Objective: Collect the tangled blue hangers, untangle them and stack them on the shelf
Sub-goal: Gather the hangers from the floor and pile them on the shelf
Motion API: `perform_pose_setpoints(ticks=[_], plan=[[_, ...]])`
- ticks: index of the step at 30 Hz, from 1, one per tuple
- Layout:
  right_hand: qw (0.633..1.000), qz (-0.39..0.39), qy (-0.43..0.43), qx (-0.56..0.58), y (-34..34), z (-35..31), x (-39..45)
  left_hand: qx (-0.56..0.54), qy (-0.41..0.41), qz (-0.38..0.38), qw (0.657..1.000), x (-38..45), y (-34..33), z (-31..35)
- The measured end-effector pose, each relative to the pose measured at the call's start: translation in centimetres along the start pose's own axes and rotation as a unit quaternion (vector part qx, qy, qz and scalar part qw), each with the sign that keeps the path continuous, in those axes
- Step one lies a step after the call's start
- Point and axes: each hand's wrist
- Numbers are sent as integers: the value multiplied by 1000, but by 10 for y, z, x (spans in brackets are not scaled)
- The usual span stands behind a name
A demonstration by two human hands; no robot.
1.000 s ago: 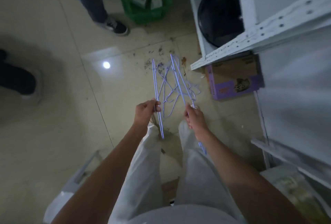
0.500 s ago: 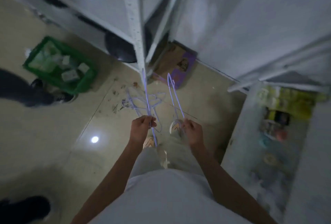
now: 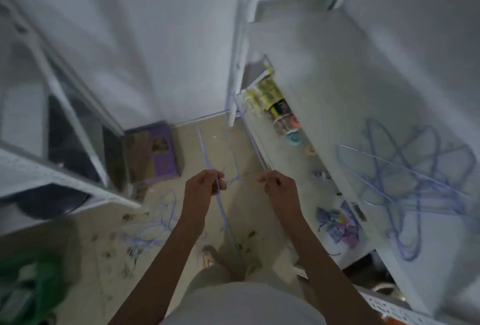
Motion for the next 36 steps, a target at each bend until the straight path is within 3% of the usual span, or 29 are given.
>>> perform_pose_setpoints(ticks=[5, 14, 19, 24, 26, 30, 34, 36], plan=[[996, 87, 23, 23, 65, 8, -14, 50, -55, -92, 993, -15, -62, 13], [973, 201, 72, 85, 174, 31, -42, 29, -120, -203, 971, -71, -164, 52], [956, 248, 31, 157, 210, 61, -51, 65, -157, -261, 950, -82, -218, 66], [933, 322, 56, 154, 234, 60, -30, 56, -174, -328, 927, -54, -289, 93], [903, 372, 12, 217, 245, 67, -17, 60, -191, -370, 907, -45, -324, 99], [791, 480, -113, 362, 256, 98, 7, 164, -271, -450, 835, -24, -389, 85], [714, 494, -203, 452, 263, 125, 16, 276, -303, -478, 777, -1, -442, 44], [700, 487, -220, 474, 267, 127, 9, 336, -329, -498, 729, 6, -457, 23]])
Point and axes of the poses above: each hand's wrist, its own x-axis towards the middle knuckle, its own y-axis out of the back of the hand, z = x × y, and after that the axes turned 3 degrees about -x, right-handed
